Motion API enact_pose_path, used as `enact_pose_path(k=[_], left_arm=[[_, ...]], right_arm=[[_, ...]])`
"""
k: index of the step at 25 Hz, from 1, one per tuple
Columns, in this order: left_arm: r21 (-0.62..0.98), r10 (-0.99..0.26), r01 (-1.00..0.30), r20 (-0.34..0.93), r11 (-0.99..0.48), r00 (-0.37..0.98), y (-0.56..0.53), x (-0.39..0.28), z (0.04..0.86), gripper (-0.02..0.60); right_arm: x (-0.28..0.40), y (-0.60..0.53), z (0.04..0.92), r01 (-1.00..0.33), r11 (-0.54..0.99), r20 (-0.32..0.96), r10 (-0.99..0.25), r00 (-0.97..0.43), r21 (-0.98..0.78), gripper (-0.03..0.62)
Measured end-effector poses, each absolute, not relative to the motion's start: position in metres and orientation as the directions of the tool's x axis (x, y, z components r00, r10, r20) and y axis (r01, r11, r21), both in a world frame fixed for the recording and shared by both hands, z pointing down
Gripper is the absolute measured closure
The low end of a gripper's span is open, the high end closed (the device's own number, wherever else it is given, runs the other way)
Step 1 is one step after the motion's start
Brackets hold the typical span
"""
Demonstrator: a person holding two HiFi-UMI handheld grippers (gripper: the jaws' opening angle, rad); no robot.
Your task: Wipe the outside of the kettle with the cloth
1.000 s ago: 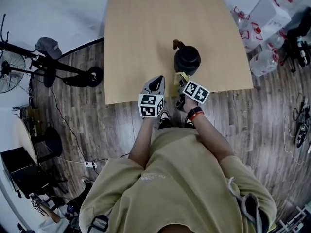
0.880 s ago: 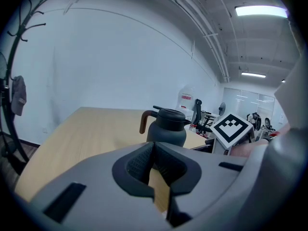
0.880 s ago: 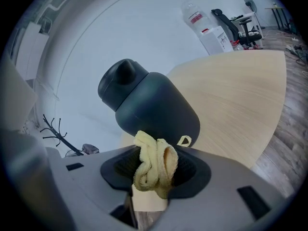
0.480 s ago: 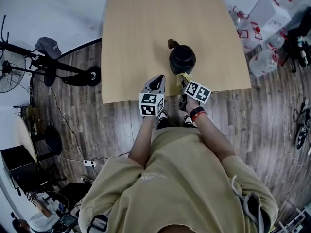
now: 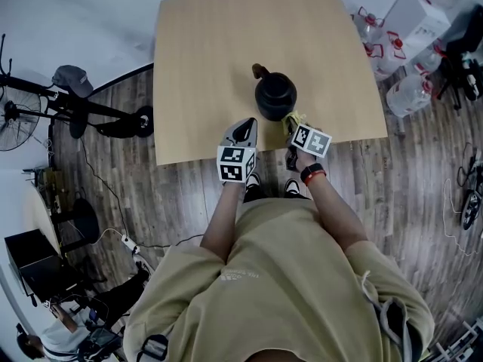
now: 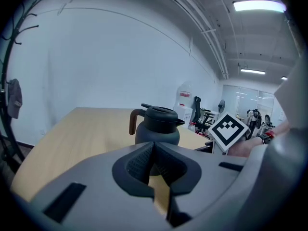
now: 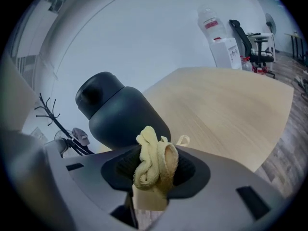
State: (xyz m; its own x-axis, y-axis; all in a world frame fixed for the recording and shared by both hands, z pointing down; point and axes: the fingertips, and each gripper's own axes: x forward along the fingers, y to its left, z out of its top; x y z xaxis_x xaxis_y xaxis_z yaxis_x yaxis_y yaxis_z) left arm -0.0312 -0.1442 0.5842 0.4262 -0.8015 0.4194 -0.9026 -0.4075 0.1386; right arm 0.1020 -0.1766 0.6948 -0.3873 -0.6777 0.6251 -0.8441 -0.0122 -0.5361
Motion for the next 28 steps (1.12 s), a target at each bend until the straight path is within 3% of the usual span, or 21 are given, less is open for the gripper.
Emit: enact_pose_path(k=[19, 28], left_arm=[[0.109, -0.811, -0.927, 0.455, -0.358, 0.367, -0.16, -0.035, 0.587, 0.557], [0.104, -0.824, -0.94, 0.457, -0.324, 0.335, -0.153, -0.055, 0.587, 0.557]], right_arm=[[0.141, -0.249, 0.689, -0.907, 0.17, 0.626, -0.673, -0.393, -0.386, 0.431], [0.14, -0.256, 0.691, -0.894, 0.157, 0.613, -0.677, -0.407, -0.42, 0.431]])
